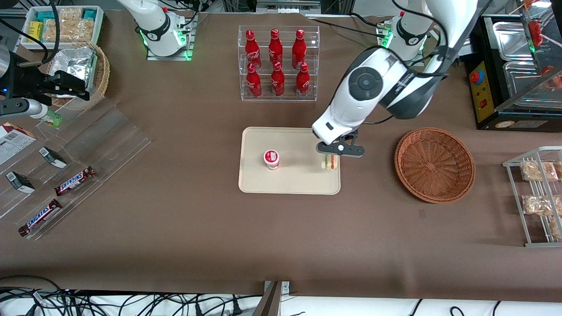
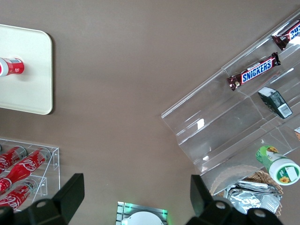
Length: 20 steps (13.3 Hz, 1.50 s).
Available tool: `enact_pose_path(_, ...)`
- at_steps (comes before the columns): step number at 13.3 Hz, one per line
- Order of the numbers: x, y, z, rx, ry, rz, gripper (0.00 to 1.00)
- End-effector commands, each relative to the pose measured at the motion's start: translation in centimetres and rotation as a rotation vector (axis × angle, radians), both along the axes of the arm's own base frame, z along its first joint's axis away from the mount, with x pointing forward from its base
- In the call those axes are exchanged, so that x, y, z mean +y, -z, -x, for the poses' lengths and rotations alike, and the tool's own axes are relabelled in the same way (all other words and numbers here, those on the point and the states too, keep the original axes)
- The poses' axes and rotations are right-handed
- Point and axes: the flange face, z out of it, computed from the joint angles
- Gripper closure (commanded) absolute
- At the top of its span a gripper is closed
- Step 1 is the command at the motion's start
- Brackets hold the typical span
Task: Place sandwich from basket to tray
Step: 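Carry the sandwich over the cream tray beside the red cup and lower it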
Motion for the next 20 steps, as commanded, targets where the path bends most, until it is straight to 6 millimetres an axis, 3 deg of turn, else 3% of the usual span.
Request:
enact_pose_path(1,-2.3,4.1,0.3,-0.041,-0.009,-0.041,0.98)
enact_pose_path(6,-3.4,10.7,1.0,-0.026,0.041,-0.072,0.95)
enact_pose_path(9,-3.7,12.1,1.2,-0.029,0.062,-0.081,0.92)
enact_pose_path(13,-3.6,12.8,1.3,-0.018,0.062,-0.083,0.78)
enact_pose_path(16,-3.5,13.5,1.3,-0.028,0.081,-0.099,0.51)
enact_pose_path(19,-3.5,13.5,1.2,-0.038,0.062,-0.107,0.00)
enact_pose_path(20,-3.5,12.8,0.8,-0.049,0.044,-0.105,0.00)
